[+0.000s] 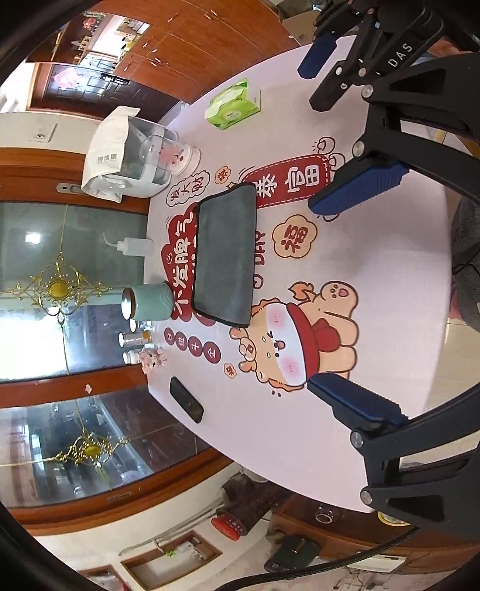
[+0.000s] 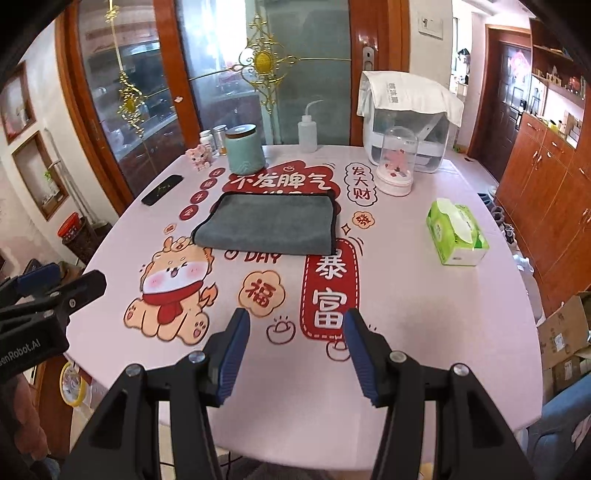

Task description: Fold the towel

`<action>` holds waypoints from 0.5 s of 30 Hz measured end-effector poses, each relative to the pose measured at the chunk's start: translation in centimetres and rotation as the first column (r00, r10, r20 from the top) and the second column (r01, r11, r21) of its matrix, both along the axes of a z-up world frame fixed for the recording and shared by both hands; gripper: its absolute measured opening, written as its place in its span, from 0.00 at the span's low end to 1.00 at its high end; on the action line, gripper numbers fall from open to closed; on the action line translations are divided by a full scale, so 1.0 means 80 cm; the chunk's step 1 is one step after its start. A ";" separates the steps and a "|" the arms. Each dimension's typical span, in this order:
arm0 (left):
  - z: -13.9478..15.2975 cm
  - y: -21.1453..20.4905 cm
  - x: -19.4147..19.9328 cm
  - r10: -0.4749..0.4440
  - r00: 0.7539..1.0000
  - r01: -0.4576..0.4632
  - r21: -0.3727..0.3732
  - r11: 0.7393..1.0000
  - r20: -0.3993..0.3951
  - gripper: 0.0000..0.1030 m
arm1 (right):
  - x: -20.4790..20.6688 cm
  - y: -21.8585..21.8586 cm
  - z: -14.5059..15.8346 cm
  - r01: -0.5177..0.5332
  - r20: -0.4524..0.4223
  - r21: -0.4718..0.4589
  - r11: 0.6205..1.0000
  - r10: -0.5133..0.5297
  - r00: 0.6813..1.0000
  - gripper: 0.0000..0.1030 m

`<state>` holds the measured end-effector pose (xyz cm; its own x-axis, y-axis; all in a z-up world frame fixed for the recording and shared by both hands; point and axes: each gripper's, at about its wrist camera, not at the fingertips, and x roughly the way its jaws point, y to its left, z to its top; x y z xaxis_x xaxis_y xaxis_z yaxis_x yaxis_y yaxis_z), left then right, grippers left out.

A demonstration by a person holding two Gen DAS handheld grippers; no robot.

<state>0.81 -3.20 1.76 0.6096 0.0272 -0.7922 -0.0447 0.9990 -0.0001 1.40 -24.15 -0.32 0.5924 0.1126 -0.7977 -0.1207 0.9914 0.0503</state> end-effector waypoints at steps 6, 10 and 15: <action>0.007 -0.001 -0.032 0.017 1.000 -0.017 0.000 1.000 0.008 0.84 | -0.026 0.007 0.009 -0.019 0.010 0.011 1.000 0.019 1.000 0.52; 0.008 0.001 -0.049 0.014 1.000 -0.014 -0.001 1.000 -0.002 0.84 | -0.034 0.012 0.014 -0.014 0.013 0.013 1.000 0.014 1.000 0.53; 0.007 0.005 -0.053 0.015 1.000 -0.015 0.009 1.000 -0.014 0.84 | -0.047 0.021 0.025 0.012 0.045 0.007 1.000 -0.012 0.999 0.60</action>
<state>-3.47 -2.77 2.36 0.5982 0.0429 -0.8002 -0.0592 0.9982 0.0093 -2.32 -22.47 1.69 0.6294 0.1101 -0.7692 -0.1110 0.9925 0.0512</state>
